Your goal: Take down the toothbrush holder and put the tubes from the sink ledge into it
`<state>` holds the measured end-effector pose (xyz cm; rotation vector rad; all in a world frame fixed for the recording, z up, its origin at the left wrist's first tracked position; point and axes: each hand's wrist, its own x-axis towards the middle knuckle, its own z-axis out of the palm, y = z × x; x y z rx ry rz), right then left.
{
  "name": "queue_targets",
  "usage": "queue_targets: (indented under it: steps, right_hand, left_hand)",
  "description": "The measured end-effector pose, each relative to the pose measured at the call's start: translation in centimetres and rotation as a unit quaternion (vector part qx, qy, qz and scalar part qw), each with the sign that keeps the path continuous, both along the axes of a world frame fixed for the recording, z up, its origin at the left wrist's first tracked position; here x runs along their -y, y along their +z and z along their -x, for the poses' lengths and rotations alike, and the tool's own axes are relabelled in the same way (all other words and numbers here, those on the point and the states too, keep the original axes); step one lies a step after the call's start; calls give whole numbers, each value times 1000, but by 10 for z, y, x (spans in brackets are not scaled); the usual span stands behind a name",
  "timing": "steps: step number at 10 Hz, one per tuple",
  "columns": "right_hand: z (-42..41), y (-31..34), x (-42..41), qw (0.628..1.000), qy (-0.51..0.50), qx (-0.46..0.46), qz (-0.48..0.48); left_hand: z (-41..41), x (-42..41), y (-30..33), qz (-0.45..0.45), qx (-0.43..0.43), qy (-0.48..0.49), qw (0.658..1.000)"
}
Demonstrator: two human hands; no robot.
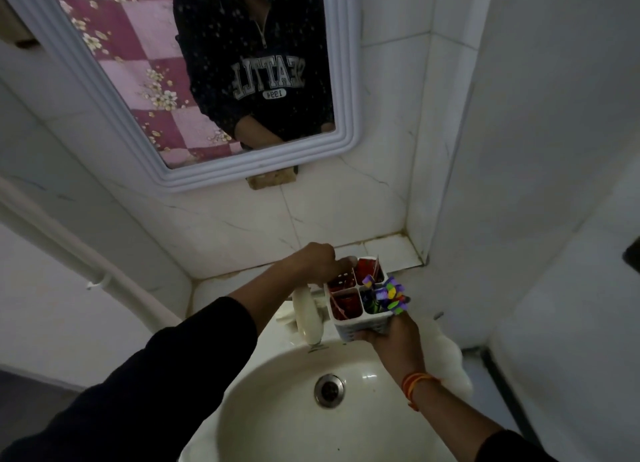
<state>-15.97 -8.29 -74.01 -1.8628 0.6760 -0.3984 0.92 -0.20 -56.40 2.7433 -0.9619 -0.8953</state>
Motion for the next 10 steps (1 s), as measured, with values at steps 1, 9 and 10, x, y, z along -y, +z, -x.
queue_targets:
  steps: [1, 9, 10]
  right_hand:
    - [-3, 9, 10, 1000, -20, -4, 11]
    - [-63, 52, 103, 993, -93, -29, -63]
    - [-52, 56, 85, 982, -123, -62, -126]
  left_hand:
    - [-6, 4, 0, 74, -3, 60, 995]
    - [-22, 68, -9, 307, -164, 347, 871]
    - [-7, 55, 5, 290, -81, 317, 899]
